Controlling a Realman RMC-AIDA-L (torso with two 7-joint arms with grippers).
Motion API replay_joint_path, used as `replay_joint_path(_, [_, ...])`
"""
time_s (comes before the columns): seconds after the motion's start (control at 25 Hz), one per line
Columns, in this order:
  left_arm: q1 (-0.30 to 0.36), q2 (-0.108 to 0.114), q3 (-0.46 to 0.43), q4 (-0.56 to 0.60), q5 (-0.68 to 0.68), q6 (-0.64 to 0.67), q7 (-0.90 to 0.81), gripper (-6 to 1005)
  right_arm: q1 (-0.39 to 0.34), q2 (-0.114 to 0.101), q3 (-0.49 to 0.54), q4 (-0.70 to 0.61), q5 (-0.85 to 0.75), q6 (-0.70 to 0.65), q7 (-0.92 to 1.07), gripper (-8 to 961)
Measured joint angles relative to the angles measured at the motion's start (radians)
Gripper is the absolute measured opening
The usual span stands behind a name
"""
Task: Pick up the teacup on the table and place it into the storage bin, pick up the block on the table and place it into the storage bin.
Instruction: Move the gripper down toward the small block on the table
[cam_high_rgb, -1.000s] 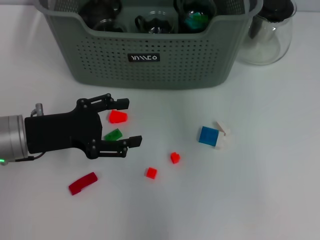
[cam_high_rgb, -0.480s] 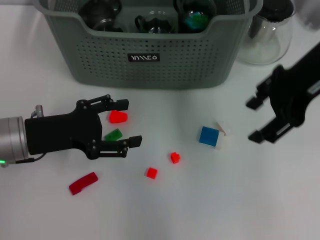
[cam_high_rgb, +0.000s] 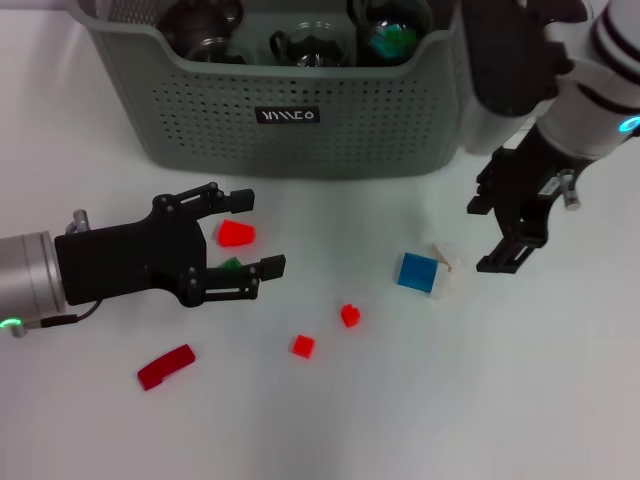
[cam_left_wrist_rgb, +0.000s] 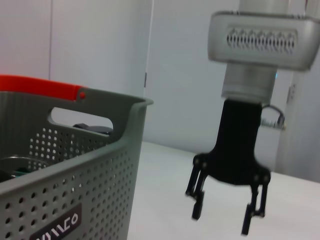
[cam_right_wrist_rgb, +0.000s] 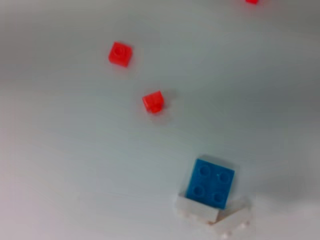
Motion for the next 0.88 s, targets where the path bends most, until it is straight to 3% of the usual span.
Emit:
replay_joint_path(0.28, [-0.001,-0.001,-0.011,-0.018,-0.020,-0.009,0.000,887,0.043,0.002,-0.066,0.120,0.002,0.102,-0.111,759])
replay_joint_path(0.88, [0.006,-0.003,-0.013,-0.046,-0.038,-0.065,-0.026,888,0.052,0.009,-0.182,0.185,0.053,0.220,-0.237,759])
